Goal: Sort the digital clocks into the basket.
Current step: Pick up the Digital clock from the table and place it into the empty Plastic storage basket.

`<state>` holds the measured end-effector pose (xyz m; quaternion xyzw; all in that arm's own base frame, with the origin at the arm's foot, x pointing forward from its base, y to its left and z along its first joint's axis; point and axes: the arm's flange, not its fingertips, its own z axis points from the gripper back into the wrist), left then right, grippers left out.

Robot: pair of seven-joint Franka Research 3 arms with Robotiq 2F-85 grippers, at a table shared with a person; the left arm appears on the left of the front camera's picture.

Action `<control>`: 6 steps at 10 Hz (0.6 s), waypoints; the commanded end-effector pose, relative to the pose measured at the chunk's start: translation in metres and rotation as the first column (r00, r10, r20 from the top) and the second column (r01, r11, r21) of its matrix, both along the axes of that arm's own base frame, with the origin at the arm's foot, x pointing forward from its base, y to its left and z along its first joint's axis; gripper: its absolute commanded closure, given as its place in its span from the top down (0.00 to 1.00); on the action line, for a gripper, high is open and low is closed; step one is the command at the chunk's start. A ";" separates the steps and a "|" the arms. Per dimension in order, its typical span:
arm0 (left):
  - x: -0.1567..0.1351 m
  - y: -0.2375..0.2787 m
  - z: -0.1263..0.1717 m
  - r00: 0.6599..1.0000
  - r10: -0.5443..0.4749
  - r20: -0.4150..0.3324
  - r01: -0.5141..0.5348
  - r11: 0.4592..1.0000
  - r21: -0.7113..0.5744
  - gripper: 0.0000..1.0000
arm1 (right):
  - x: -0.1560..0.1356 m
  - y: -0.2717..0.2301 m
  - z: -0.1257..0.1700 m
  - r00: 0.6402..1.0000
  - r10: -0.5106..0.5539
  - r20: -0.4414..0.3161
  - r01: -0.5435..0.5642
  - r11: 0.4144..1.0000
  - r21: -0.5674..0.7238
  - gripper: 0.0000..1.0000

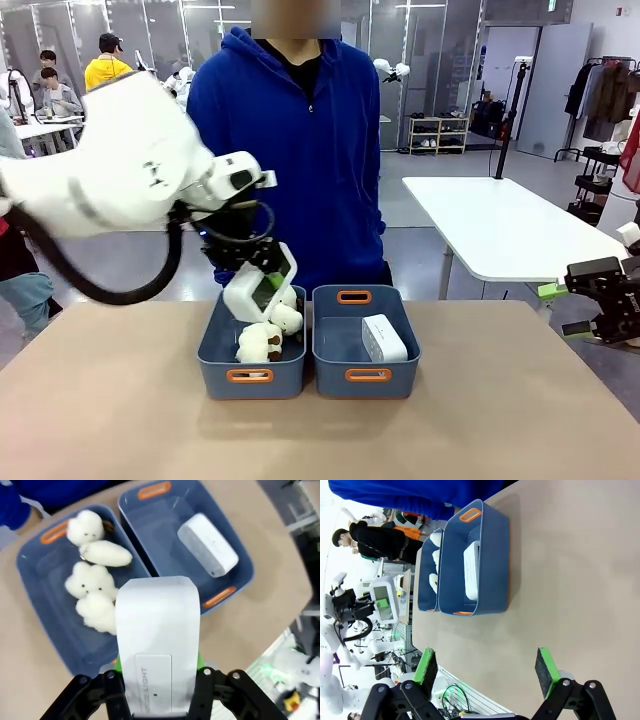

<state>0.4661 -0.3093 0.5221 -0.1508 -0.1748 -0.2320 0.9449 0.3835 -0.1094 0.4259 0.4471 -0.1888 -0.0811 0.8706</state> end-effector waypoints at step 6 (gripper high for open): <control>0.077 -0.152 -0.036 0.982 0.118 -0.147 -0.099 0.986 0.131 0.53 | 0.001 -0.002 0.000 1.000 0.015 0.001 -0.015 1.000 -0.008 1.00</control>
